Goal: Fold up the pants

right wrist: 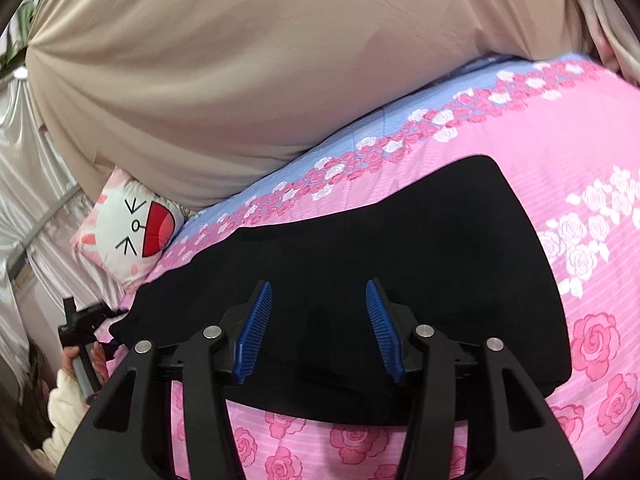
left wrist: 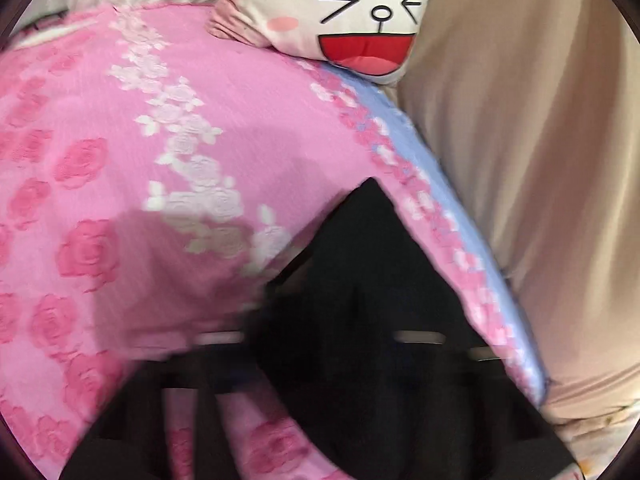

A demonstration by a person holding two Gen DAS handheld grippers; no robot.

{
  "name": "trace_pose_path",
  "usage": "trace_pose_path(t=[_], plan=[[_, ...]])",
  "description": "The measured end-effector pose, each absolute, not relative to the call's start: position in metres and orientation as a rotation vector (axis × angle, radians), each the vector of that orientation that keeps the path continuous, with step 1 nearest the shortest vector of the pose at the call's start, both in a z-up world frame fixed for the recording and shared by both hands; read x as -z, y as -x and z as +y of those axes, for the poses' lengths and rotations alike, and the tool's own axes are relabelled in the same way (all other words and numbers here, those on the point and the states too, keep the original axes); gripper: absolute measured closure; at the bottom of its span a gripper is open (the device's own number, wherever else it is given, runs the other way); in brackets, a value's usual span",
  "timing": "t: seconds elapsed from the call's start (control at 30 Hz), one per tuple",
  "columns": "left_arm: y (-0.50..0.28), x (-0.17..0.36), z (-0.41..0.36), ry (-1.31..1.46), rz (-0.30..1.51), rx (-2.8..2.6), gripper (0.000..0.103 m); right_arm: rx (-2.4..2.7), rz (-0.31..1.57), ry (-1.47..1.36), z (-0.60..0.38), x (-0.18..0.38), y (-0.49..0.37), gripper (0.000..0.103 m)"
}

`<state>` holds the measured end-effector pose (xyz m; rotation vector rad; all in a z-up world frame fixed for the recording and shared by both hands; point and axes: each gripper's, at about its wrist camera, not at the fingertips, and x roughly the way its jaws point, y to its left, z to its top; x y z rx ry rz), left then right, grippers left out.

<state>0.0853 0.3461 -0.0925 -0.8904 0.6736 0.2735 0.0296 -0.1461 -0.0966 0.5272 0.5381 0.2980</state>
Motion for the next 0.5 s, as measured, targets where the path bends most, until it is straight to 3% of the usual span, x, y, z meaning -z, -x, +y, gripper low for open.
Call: trace_pose_path(t=[0.27,0.5], plan=[[-0.091,0.043,0.299,0.695,0.612,-0.214,0.089,-0.32,0.489,-0.62,-0.158,0.1,-0.026,0.046],[-0.114,-0.037,0.156,0.38,0.553,0.034,0.089,-0.338,0.451,-0.656,-0.164,0.1,-0.023,0.042]])
